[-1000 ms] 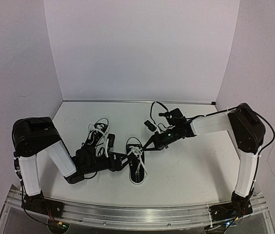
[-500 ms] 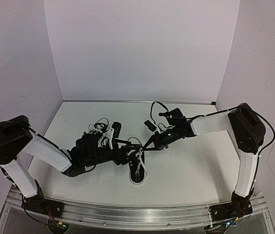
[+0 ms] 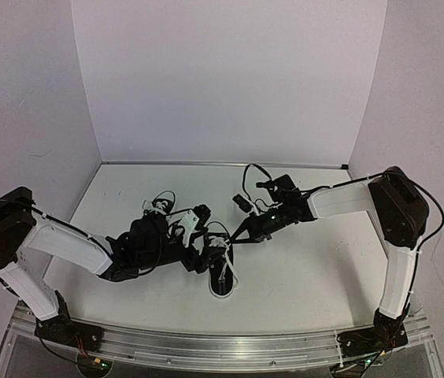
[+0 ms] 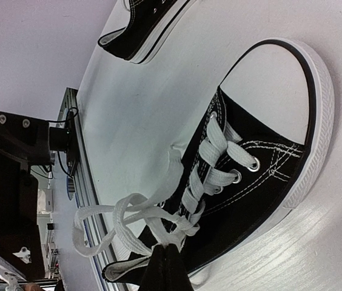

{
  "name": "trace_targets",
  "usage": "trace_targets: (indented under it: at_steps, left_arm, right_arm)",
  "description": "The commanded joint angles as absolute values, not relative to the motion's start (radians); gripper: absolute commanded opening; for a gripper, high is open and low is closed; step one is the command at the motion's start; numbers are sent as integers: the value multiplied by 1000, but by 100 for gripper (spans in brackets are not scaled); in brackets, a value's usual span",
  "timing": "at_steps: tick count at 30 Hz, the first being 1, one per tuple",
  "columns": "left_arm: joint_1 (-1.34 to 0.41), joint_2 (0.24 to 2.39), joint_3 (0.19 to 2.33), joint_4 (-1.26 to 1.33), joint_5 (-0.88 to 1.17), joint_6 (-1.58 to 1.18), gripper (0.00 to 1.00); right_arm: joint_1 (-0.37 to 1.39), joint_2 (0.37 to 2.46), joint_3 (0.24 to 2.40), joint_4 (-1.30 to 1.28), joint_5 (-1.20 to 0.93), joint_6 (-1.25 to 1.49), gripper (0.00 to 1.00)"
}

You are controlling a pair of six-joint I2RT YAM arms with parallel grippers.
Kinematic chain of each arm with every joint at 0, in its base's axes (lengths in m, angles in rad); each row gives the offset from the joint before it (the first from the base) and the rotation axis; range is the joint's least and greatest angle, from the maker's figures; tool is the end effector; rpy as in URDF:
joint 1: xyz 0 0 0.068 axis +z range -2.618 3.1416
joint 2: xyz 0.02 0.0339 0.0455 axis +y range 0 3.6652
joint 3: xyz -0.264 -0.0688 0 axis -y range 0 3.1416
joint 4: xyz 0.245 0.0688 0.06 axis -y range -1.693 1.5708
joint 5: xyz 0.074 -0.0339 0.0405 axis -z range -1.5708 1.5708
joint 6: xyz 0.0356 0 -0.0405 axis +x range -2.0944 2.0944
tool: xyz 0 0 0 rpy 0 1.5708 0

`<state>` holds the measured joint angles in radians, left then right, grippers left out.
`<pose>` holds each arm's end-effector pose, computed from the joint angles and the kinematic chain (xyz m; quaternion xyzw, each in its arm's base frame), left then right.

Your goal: Tie the shoes

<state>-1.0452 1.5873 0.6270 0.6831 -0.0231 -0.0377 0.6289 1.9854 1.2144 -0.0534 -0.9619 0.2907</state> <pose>0.1610 -0.2759 0.1811 0.3791 0.7022 -0.3027 0.5211 0.3127 0.2636 0.1582 -0.3052 0.7854 0.5295 0.0985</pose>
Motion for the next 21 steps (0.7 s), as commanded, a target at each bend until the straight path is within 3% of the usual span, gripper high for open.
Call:
trace_targets:
  at_steps: [1,11,21]
  left_arm:
    - [-1061,1622,675,696,-34,86,83]
    - [-1063,1716,706,757,-61,139,80]
    - [-1063,1770,736,793,-122,150,69]
  right_arm:
    - [634,1946,1235,-38,-965,295,0]
    - [636,1945,1233,-38,-962,297,0]
    - [635,1947,1232,-38,-964,296,0]
